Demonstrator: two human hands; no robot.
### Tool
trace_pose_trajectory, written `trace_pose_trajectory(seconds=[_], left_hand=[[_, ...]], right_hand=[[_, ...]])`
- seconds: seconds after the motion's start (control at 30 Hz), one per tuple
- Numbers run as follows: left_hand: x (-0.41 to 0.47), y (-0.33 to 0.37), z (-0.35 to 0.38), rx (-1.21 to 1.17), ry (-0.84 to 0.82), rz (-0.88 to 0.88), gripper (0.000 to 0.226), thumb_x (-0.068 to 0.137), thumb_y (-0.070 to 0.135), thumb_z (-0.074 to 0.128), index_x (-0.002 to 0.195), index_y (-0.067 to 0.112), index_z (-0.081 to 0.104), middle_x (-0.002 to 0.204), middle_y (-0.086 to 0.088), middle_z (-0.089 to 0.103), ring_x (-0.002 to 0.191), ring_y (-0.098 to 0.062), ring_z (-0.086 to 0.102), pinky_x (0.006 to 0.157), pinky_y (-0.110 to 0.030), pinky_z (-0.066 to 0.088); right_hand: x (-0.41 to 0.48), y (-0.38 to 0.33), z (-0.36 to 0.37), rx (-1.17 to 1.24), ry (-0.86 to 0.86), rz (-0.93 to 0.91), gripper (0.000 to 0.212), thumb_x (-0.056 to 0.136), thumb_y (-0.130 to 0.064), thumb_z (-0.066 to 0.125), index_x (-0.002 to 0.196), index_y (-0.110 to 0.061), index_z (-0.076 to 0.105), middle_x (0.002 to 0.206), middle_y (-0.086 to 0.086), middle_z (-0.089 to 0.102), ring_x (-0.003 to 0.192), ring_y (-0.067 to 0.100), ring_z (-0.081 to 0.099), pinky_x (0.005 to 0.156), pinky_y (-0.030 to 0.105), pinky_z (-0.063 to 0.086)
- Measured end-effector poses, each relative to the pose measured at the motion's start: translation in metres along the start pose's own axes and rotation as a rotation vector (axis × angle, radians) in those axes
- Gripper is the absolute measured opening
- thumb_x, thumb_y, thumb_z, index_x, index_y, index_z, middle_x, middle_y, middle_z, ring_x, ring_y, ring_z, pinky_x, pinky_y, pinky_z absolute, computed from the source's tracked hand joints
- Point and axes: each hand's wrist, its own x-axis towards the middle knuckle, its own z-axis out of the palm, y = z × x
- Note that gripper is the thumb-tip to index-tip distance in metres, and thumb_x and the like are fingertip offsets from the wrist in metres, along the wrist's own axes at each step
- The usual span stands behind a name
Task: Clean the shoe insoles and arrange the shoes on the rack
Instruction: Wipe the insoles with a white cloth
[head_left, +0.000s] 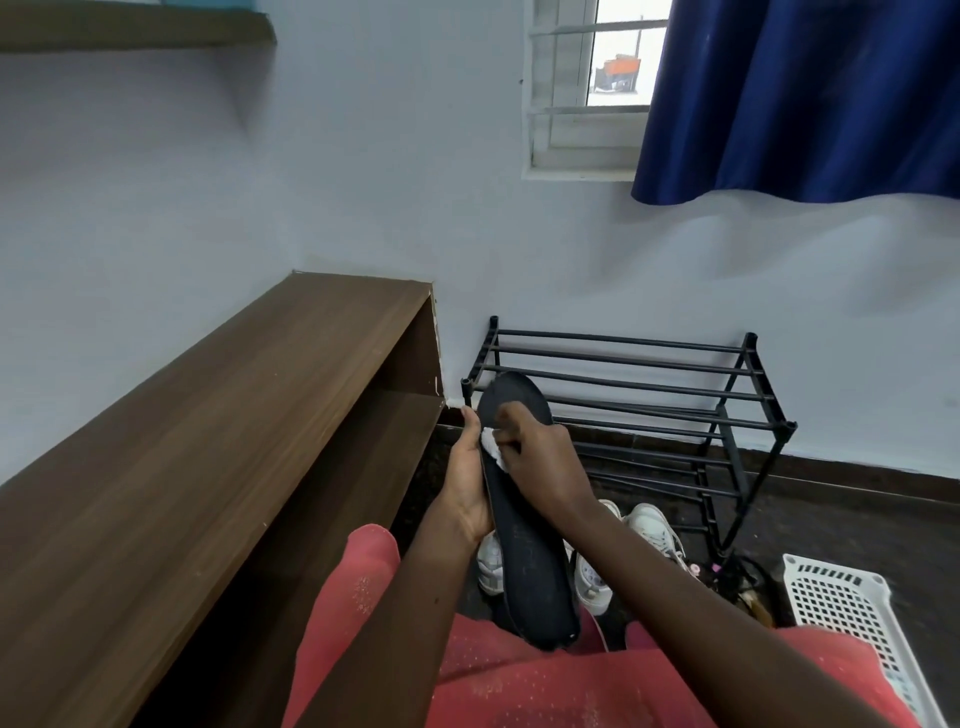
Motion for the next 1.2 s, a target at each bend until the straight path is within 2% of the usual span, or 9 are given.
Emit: trace_pose_trajectory(seconds=[0.23,0.37,0.47,0.67,0.77,0.9,1.0,1.1,1.2], left_hand=[[-0.005,-0.001,0.01,0.084,-0.016,-0.001,0.06,0.092,0.06,0.037,0.099,0.014,0.076,0.106,-0.015,0.07,0.096,-0.026,0.067,0.087,-0.039,0.05],[-0.009,0.001,0.009,0.142,-0.011,-0.035,0.067,0.089,0.065,0.038,0.116,0.011,0.066,0.107,-0.016,0.069,0.091,-0.029,0.068,0.08,-0.043,0.053],[-0.012,0.003,0.008,0.132,0.001,-0.037,0.069,0.09,0.066,0.034,0.117,0.01,0.066,0.109,-0.018,0.068,0.093,-0.028,0.068,0.081,-0.04,0.054],[-0.001,0.007,-0.004,0.127,0.112,0.001,0.078,0.081,0.075,0.036,0.101,0.007,0.068,0.09,-0.015,0.069,0.092,-0.026,0.066,0.092,-0.038,0.048],[0.002,0.011,-0.012,0.195,0.147,-0.022,0.091,0.08,0.08,0.024,0.095,0.004,0.071,0.083,-0.016,0.071,0.081,-0.025,0.07,0.081,-0.036,0.053],[-0.004,0.001,-0.002,0.226,0.099,-0.054,0.076,0.086,0.072,0.031,0.07,0.011,0.074,0.069,-0.011,0.069,0.069,-0.019,0.07,0.066,-0.03,0.055],[-0.01,0.0,0.008,0.177,0.081,-0.058,0.057,0.091,0.059,0.041,0.1,0.012,0.071,0.091,-0.014,0.072,0.087,-0.024,0.069,0.075,-0.034,0.054],[-0.013,0.001,0.008,0.194,0.077,-0.061,0.066,0.091,0.061,0.038,0.122,0.008,0.062,0.111,-0.02,0.066,0.095,-0.03,0.066,0.079,-0.039,0.055],[-0.014,0.002,0.009,0.209,0.07,-0.08,0.073,0.089,0.064,0.039,0.125,0.005,0.059,0.112,-0.022,0.065,0.089,-0.034,0.065,0.08,-0.045,0.054]], right_hand=[[0.037,0.006,-0.005,-0.16,0.094,-0.042,0.019,0.092,-0.005,0.046,0.11,-0.001,0.05,0.092,0.02,0.067,0.08,0.037,0.062,0.06,0.036,0.041],[0.05,0.016,-0.009,0.001,0.17,0.169,0.028,0.089,0.004,0.044,0.115,-0.001,0.05,0.106,0.02,0.066,0.097,0.033,0.062,0.075,0.035,0.05],[0.038,0.015,-0.007,0.027,0.137,0.108,0.028,0.089,0.001,0.05,0.116,-0.006,0.053,0.105,0.015,0.069,0.097,0.028,0.065,0.076,0.028,0.047],[-0.007,-0.008,0.006,-0.029,0.038,-0.099,0.027,0.094,-0.013,0.051,0.121,-0.01,0.053,0.089,0.015,0.071,0.078,0.033,0.066,0.064,0.036,0.05],[-0.021,-0.008,0.009,0.008,-0.025,-0.067,0.028,0.096,-0.015,0.049,0.123,-0.014,0.051,0.092,0.009,0.072,0.08,0.029,0.067,0.069,0.037,0.053],[-0.011,-0.002,0.005,-0.019,0.022,-0.073,0.028,0.094,-0.012,0.052,0.121,-0.008,0.053,0.092,0.014,0.071,0.08,0.033,0.066,0.065,0.037,0.051],[0.013,0.003,0.002,-0.074,0.086,-0.083,0.025,0.093,-0.01,0.053,0.117,-0.003,0.053,0.087,0.017,0.07,0.075,0.035,0.065,0.06,0.037,0.047],[0.039,0.014,-0.001,-0.147,0.127,-0.032,0.025,0.091,-0.002,0.048,0.115,-0.001,0.05,0.082,0.02,0.067,0.074,0.04,0.062,0.057,0.037,0.043],[0.052,0.022,-0.008,-0.057,0.147,0.094,0.037,0.09,0.001,0.046,0.125,-0.007,0.047,0.1,0.019,0.068,0.093,0.035,0.063,0.074,0.04,0.052]])
